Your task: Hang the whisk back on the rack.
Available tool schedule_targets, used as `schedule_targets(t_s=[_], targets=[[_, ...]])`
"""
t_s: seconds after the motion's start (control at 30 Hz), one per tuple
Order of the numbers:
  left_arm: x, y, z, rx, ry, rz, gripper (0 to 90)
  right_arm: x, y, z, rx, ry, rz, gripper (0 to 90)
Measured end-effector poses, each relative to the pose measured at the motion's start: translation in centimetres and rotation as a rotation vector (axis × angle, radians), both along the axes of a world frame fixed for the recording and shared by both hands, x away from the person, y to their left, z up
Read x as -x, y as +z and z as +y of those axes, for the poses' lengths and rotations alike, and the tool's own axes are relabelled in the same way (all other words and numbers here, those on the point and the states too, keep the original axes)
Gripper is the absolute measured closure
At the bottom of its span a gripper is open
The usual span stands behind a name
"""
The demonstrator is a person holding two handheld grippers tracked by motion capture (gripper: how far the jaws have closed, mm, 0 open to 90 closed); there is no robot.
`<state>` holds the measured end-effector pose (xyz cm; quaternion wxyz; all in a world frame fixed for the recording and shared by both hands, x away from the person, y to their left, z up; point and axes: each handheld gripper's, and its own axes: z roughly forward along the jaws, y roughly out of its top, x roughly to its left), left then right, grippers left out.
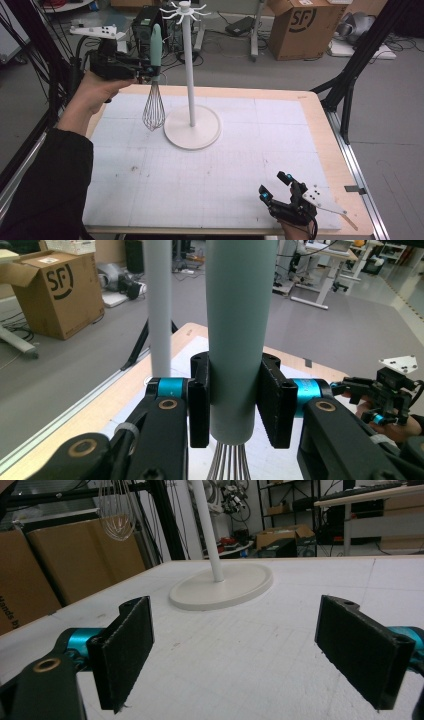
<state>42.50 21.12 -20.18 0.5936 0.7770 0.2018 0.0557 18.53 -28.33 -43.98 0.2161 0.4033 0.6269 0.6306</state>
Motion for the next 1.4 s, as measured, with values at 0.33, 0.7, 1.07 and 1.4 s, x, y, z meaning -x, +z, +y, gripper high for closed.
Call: schedule_targets(t_s=[0.33, 0.7, 1.07, 1.4], targets=[[-1.5, 1.6, 0.1, -0.021, 0.0, -0.009, 69.3, -0.1, -0.1, -0.3, -0.008, -0.023, 0.007, 14.9], [-2.6, 2.1, -0.2, -0.035, -0.009, -0.009, 69.3, -0.2, -0.2, -0.6, -0.013, -0.036, 0.007, 14.9], [-3.4, 1.7, -0.8, -0.043, -0.014, 0.002, 69.3, -0.2, -0.2, -0.7, -0.02, -0.039, 0.012, 14.9], [-4.4, 1.9, -1.3, -0.05, -0.019, 0.007, 69.2, -0.2, -0.2, -0.8, -0.027, -0.049, 0.018, 14.9]])
